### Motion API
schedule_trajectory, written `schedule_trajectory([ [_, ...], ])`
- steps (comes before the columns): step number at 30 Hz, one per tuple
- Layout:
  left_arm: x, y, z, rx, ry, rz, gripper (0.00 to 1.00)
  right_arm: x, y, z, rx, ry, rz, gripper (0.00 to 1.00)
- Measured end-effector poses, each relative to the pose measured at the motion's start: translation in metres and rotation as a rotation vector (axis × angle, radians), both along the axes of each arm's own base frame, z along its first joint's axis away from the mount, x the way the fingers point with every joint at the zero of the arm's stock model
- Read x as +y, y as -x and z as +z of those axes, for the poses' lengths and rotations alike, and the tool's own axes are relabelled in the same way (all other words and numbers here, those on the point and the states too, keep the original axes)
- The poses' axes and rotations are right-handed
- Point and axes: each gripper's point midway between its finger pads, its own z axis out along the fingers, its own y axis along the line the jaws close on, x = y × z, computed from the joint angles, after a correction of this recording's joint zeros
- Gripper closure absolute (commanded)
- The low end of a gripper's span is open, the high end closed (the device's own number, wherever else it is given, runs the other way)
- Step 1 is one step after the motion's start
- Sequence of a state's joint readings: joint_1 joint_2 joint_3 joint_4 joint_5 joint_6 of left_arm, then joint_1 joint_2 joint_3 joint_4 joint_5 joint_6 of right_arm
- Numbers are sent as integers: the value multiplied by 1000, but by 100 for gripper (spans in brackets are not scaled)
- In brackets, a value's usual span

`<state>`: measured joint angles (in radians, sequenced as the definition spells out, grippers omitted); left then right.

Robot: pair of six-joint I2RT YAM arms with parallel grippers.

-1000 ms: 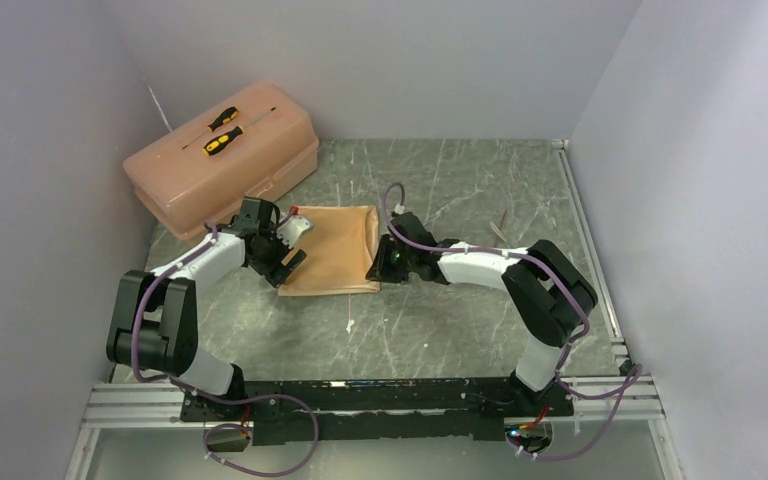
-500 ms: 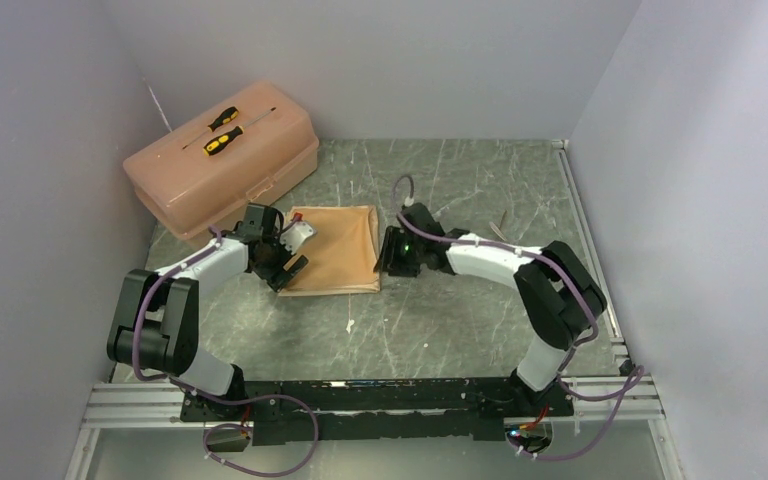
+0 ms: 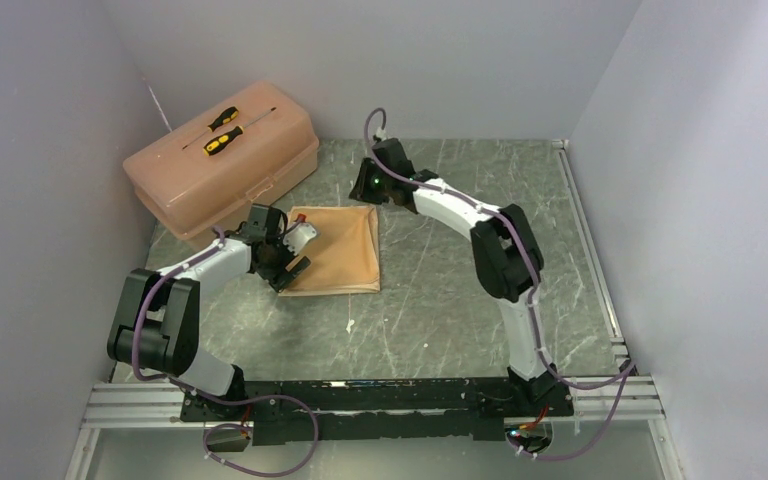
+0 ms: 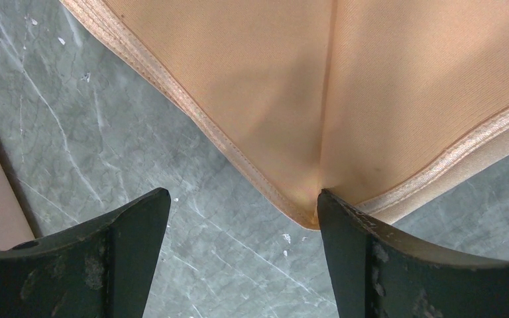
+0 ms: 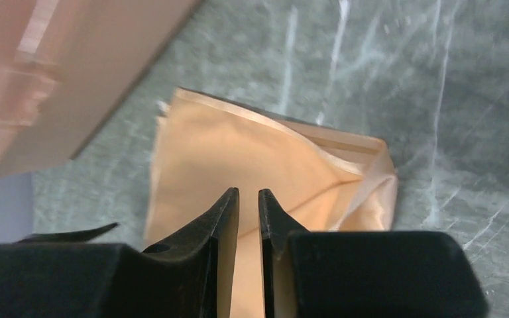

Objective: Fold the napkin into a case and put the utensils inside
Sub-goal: Fold the napkin at the center of the board, then turn over the napkin at the center of the board.

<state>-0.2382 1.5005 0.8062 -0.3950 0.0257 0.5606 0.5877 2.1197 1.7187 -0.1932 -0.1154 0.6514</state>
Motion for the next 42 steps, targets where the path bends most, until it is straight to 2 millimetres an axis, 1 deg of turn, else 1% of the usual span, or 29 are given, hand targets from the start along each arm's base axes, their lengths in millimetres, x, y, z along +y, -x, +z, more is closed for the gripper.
schedule_trajectory([
  [3, -1, 0, 0, -1, -5, -3, 13, -1, 1, -44, 75, 33, 14, 83],
  [5, -1, 0, 0, -2, -7, -3, 13, -12, 4, -73, 136, 55, 9, 83],
  [6, -1, 0, 0, -2, -8, -3, 13, -18, 5, -80, 155, 63, 4, 83],
  [8, -1, 0, 0, -3, -10, -4, 13, -34, 3, -93, 184, 73, -19, 83],
  [9, -1, 0, 0, -4, -11, -4, 13, -40, 2, -95, 193, 74, -28, 82],
  [11, 0, -1, 0, -5, -12, -5, 13, -50, -2, -100, 200, 61, -37, 80],
  [14, 0, -1, 0, -8, -15, -6, 13, -61, -5, -103, 220, 34, -32, 73],
  [16, 0, -1, 0, -9, -15, -7, 13, -63, -8, -100, 221, 4, -14, 71],
  [19, -1, -1, 0, -10, -15, -8, 13, -58, -8, -92, 216, -46, 34, 66],
  [22, -1, -1, 0, -11, -15, -8, 13, -51, -6, -85, 205, -84, 78, 66],
  [25, -1, -1, 1, -13, -15, -8, 11, -46, -4, -80, 191, -101, 96, 70],
  [29, 0, 0, 2, -10, -19, -3, 7, -49, 9, -70, 182, -98, 97, 71],
  [30, 0, 1, 3, -2, -20, 0, 6, -48, 14, -65, 176, -96, 100, 70],
  [32, 0, 1, 8, 4, -18, 6, 6, -50, 20, -53, 149, -85, 98, 65],
  [34, -1, 0, 19, 2, -9, 21, 6, -48, 27, -40, 113, -65, 106, 57],
  [36, -3, -4, 35, -20, 3, 30, 6, -41, 36, -25, 67, -35, 129, 50],
  [40, -6, -11, 79, -91, 38, 41, 6, -29, 56, -2, -15, 34, 185, 31],
  [42, -8, -12, 100, -125, 54, 43, 6, -28, 66, 7, -56, 73, 204, 24],
])
